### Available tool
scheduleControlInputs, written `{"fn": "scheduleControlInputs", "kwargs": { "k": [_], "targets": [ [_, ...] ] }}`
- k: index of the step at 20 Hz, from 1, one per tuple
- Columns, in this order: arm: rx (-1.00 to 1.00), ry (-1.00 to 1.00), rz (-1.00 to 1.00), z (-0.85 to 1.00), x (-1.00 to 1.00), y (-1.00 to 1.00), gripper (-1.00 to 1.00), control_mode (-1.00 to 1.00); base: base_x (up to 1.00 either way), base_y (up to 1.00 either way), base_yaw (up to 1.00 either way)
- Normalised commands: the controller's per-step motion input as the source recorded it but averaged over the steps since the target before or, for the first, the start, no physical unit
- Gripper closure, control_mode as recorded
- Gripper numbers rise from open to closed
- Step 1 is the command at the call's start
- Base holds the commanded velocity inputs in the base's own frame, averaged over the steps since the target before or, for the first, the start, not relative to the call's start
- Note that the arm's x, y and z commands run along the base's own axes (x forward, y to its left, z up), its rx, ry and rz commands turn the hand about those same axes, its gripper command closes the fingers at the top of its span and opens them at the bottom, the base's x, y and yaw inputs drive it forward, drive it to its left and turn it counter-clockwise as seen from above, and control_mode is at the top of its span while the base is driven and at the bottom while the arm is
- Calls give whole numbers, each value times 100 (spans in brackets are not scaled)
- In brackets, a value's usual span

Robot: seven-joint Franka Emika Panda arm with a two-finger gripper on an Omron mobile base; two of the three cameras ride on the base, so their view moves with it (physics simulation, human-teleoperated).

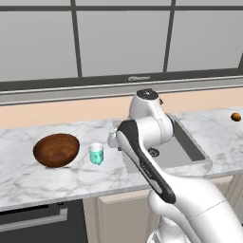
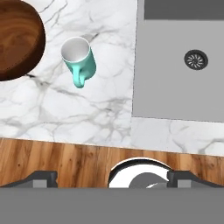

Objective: Pick the mug and place it in the sink. Pick the bowl and place it in the open cabinet and then close the cabinet.

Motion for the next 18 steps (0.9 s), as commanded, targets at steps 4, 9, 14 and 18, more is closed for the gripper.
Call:
{"fn": "scheduleControlInputs", "kwargs": {
  "k": [4, 9, 14, 18],
  "targets": [
    [0, 0, 0, -32, 0, 26, -100, -100, 0, 0, 0],
    [0, 0, 0, -29, 0, 28, -100, -100, 0, 0, 0],
    [0, 2, 0, -32, 3, 31, -100, -100, 0, 0, 0],
    [0, 1, 0, -34, 9, 13, -100, -100, 0, 0, 0]
  ]
}}
